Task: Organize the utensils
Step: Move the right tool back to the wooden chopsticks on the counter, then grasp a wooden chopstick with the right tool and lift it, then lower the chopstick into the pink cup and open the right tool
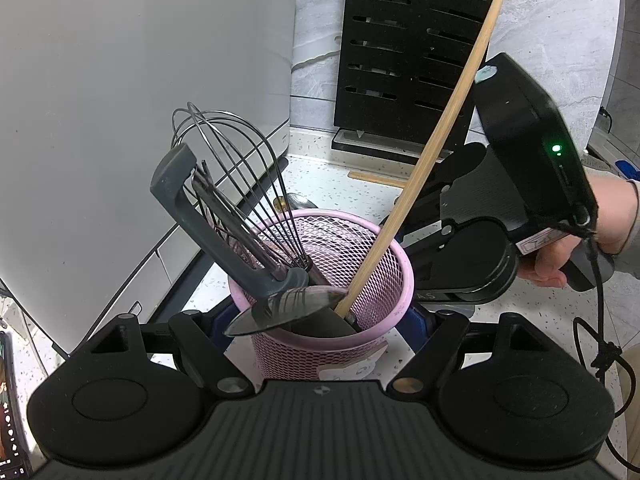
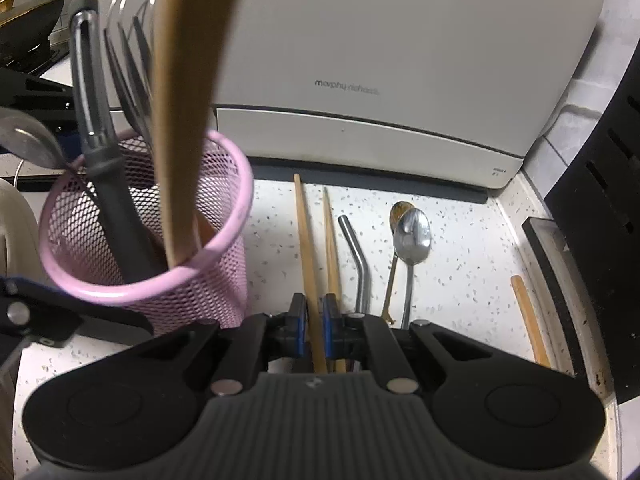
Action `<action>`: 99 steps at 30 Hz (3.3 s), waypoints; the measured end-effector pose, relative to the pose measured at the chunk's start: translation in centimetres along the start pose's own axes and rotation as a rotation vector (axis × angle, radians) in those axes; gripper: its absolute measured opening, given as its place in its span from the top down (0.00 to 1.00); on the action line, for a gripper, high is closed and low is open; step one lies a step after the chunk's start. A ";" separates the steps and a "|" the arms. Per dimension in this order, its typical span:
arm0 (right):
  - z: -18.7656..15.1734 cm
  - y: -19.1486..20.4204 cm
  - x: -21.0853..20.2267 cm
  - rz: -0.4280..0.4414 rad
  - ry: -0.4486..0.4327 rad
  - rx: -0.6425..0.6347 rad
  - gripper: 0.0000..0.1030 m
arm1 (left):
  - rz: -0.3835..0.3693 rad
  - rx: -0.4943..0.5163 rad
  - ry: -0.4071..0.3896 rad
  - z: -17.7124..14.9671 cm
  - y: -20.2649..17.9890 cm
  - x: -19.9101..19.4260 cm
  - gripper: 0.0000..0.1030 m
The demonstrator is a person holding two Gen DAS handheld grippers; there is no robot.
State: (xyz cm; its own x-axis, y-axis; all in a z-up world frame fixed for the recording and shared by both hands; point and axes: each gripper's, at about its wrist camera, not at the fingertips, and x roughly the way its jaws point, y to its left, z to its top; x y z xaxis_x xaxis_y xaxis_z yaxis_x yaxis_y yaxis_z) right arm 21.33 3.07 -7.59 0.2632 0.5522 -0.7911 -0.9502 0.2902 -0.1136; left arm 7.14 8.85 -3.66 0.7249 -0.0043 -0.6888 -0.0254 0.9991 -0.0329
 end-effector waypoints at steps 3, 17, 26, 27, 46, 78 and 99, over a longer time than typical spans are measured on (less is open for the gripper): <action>0.0 -0.2 0.6 0.011 0.020 0.003 0.94 | 0.000 0.001 0.001 0.0 0.0 0.0 0.11; 0.0 -1.7 0.0 0.034 -0.017 0.095 0.98 | 0.002 0.000 0.002 -0.1 0.0 0.0 0.11; -1.0 -3.0 -3.5 0.087 -0.072 0.234 0.98 | 0.000 0.002 0.006 0.1 0.1 0.0 0.11; -1.1 -3.1 -4.0 0.093 -0.087 0.254 0.98 | 0.001 0.001 0.006 0.1 0.1 0.0 0.11; -8.1 -2.9 -12.6 -0.024 -0.624 0.899 0.98 | 0.005 -0.008 0.006 0.1 0.0 -0.1 0.11; -5.7 -0.5 -8.9 -0.074 -1.110 1.082 0.98 | -0.029 -0.031 0.005 0.2 1.0 -0.1 0.10; -4.8 -0.2 -8.1 -0.017 -0.933 0.891 0.98 | -0.032 -0.026 0.008 0.1 1.0 0.0 0.10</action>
State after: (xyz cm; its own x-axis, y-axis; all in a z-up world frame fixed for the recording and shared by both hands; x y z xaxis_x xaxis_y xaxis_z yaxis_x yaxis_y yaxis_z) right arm 18.56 -5.17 -4.08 0.6337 0.7727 -0.0361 -0.6021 0.5220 0.6041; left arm 7.22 9.83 -3.63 0.7200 -0.0366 -0.6930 -0.0200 0.9971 -0.0734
